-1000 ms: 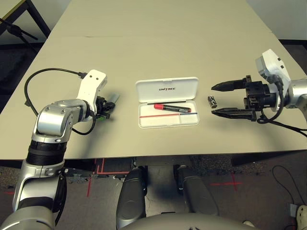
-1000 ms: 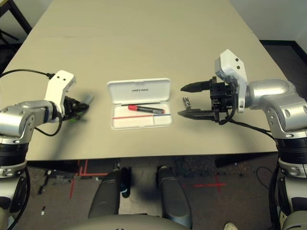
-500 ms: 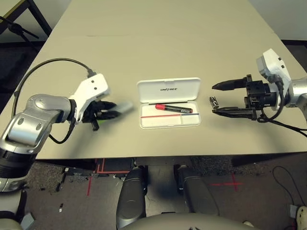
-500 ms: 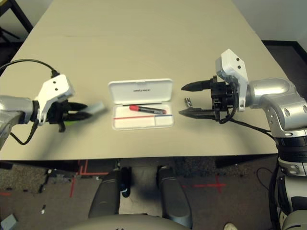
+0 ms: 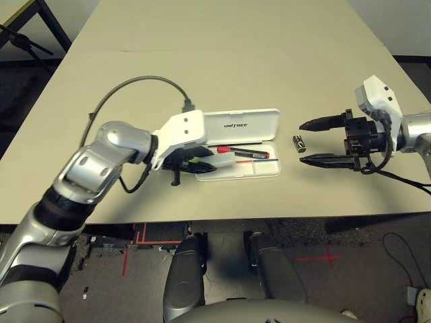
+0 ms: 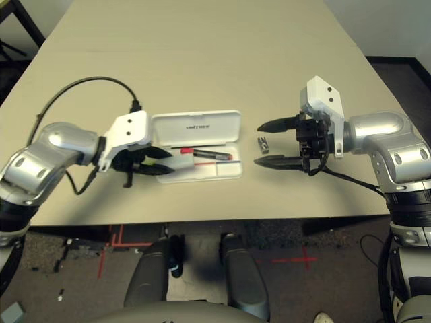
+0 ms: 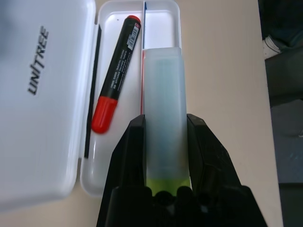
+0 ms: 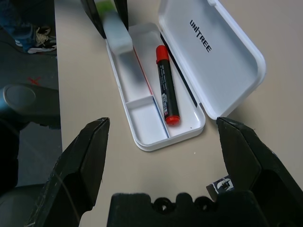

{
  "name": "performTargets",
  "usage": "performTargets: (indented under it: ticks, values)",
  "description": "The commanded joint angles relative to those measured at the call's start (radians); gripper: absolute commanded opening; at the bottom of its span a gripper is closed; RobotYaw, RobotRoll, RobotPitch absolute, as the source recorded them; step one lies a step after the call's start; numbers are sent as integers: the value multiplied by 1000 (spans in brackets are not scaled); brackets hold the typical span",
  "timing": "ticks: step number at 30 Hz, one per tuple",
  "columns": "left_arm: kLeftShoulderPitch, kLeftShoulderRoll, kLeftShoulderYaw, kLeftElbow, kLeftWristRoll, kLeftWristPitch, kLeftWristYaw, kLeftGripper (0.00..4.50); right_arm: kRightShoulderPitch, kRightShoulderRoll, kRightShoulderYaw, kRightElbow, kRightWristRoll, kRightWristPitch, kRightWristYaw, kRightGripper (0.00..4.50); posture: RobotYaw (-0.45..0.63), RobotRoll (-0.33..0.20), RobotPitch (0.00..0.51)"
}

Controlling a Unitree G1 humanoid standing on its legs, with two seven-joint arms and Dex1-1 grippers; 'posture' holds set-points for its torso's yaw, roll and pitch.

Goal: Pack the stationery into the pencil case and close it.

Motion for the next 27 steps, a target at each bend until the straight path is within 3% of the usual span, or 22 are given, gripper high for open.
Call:
performTargets:
  ticks: [1, 8, 21, 27]
  values:
    - [-42, -46, -64, 43, 48, -10, -2, 1100, 17, -14, -4, -16, -2, -4, 2, 4500, -26, 0, 191]
    - [-89, -103, -115, 83, 105, 37, 9, 1100, 38, -22, -11, -32, -3, -2, -7, 4500, -42, 0, 195]
    - [-62, -119, -138, 88, 138, 51, 7, 1100, 50, -28, -12, -43, -3, -6, -22, 4500, -47, 0, 194]
    - [-64, -107, -109, 77, 122, 53, -4, 3310, 39, -24, -5, -31, -7, -11, -21, 4500, -41, 0, 194]
